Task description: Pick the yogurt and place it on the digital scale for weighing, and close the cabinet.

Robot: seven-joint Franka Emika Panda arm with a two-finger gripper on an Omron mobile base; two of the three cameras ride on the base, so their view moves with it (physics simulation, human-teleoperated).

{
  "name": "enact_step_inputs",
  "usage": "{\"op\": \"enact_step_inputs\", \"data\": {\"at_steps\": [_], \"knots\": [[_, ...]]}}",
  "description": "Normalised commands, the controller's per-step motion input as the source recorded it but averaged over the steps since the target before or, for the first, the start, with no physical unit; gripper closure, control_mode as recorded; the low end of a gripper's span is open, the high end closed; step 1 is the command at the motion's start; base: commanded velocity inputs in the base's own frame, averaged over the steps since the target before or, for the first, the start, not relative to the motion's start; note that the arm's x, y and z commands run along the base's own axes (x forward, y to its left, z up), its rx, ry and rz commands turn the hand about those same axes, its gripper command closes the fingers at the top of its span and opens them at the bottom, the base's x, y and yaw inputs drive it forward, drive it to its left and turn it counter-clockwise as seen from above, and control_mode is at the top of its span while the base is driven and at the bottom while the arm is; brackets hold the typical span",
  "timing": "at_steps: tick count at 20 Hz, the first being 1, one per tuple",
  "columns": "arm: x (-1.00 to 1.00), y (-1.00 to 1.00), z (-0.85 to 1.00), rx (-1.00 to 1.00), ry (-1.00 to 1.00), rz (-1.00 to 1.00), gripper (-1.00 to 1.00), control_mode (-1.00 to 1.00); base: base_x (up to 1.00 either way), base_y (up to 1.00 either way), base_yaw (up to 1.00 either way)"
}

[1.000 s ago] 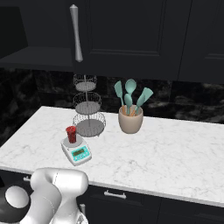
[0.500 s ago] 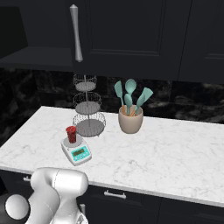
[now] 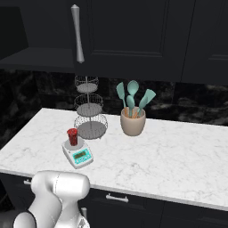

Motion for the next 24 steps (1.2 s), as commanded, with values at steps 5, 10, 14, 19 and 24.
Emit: {"op": "enact_step_inputs", "data": {"at_steps": [5, 10, 14, 19, 24], "knots": [[1.0, -0.71, 0.0, 0.05, 0.0, -0.16, -1.0, -1.0, 0.0, 0.0, 0.0], [1.0, -0.34, 0.0, 0.06, 0.0, -0.07, -1.0, -1.0, 0.0, 0.0, 0.0], [1.0, -0.17, 0.0, 0.04, -0.03, -0.04, -1.0, -1.0, 0.0, 0.0, 0.0], [1.0, -0.16, 0.0, 0.06, 0.0, 0.0, -1.0, -1.0, 0.0, 0.0, 0.0], [1.0, -0.18, -0.02, 0.04, -0.02, 0.0, -1.0, -1.0, 0.0, 0.0, 0.0]]}}
